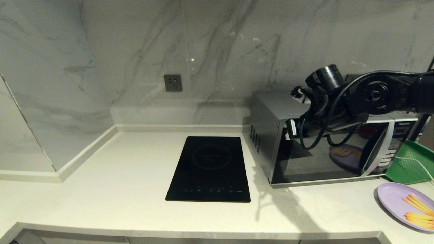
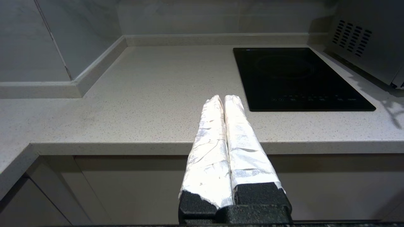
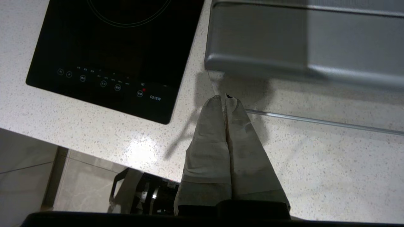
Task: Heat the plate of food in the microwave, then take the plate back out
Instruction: Close the microwave oven
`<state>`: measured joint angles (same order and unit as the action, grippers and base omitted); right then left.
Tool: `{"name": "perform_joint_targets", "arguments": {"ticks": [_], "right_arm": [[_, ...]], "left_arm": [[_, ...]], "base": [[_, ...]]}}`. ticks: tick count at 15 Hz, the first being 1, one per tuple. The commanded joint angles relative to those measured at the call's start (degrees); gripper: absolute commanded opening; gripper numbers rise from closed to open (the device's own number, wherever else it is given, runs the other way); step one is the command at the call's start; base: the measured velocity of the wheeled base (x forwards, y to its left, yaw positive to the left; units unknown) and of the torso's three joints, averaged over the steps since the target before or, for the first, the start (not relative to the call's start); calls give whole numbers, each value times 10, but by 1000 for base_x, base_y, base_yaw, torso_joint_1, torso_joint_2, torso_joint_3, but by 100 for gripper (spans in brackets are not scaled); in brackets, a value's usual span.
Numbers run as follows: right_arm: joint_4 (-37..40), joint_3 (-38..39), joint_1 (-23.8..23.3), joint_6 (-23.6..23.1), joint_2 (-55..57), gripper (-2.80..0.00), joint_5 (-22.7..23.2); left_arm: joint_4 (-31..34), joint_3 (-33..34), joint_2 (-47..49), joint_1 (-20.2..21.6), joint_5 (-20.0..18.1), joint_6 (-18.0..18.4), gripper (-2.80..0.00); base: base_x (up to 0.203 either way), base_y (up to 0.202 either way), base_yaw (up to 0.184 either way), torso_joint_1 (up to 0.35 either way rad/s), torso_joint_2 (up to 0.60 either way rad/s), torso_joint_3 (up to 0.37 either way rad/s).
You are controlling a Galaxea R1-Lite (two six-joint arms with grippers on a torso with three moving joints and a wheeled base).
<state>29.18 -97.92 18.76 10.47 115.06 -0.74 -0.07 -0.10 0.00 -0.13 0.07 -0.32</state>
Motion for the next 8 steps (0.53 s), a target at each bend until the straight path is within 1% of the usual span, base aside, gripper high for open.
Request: {"name": "perform_joint_targets", "arguments": {"ticks": [1, 4, 8], "right_arm": [[0, -20, 0, 1, 30, -280, 0], [-54, -28, 0, -1, 46, -280, -1], [-62, -50, 0, 0, 64, -280, -2]], "left_arm": [[0, 0, 0, 0, 0, -1, -280], [0, 0, 0, 0, 0, 0, -280], [0, 0, 0, 0, 0, 0, -280]], "base": [[0, 0, 0, 0, 0, 0], [0, 0, 0, 0, 0, 0], [0, 0, 0, 0, 0, 0]]}}
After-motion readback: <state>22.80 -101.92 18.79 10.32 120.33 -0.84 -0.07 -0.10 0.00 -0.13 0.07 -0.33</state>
